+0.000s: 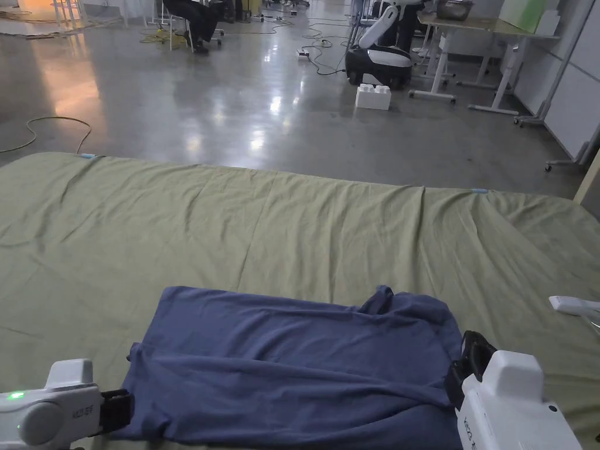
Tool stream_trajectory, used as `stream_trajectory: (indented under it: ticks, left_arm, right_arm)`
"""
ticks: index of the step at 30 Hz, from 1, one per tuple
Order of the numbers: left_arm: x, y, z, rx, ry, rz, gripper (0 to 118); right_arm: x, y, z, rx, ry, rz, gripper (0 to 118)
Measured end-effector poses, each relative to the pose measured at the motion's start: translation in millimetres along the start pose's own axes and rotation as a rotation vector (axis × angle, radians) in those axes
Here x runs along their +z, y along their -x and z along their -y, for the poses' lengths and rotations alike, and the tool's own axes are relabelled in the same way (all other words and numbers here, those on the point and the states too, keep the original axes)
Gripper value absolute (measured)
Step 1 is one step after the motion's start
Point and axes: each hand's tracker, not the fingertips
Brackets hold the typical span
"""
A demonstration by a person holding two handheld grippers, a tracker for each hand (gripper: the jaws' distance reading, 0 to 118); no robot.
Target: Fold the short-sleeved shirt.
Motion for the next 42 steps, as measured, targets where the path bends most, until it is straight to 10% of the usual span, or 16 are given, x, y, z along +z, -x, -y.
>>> stream_trajectory:
  ticks: [7,11,15,20,29,34,39,42]
  left_arm:
    - [-24,-25,13,-0.125,0.065,-0.077,64]
    - [-16,-33,12,-0.172,0.045,-0.070,5]
    - [-12,-27,11,-0.167,0.047,-0.028,5]
    - [2,-21,9,-0.173,0.016,-0.015,4]
    - [9,-17,4,-0.164,-0.029,0.010,4]
    - [6,-16,5,-0.146,-0.034,0.018,4]
    - [9,-19,5,-0.135,-0.051,0.024,4]
    - [13,-21,2,-0.137,-0.069,0.032,4]
  right_arm:
    - [2,-19,12,0.011,0.059,0.022,4]
    - [4,-42,18,0.003,0.103,0.058,4]
    - [-5,-77,25,-0.044,0.245,0.088,8]
    - [-31,-110,44,-0.039,0.503,0.027,64]
    - [-87,-87,87,-0.014,0.743,-0.128,83]
    - [-119,-69,114,0.024,0.852,-0.114,80]
    - [-118,-63,113,-0.002,0.824,-0.166,16]
    - [-116,-58,108,0.033,0.827,-0.162,13]
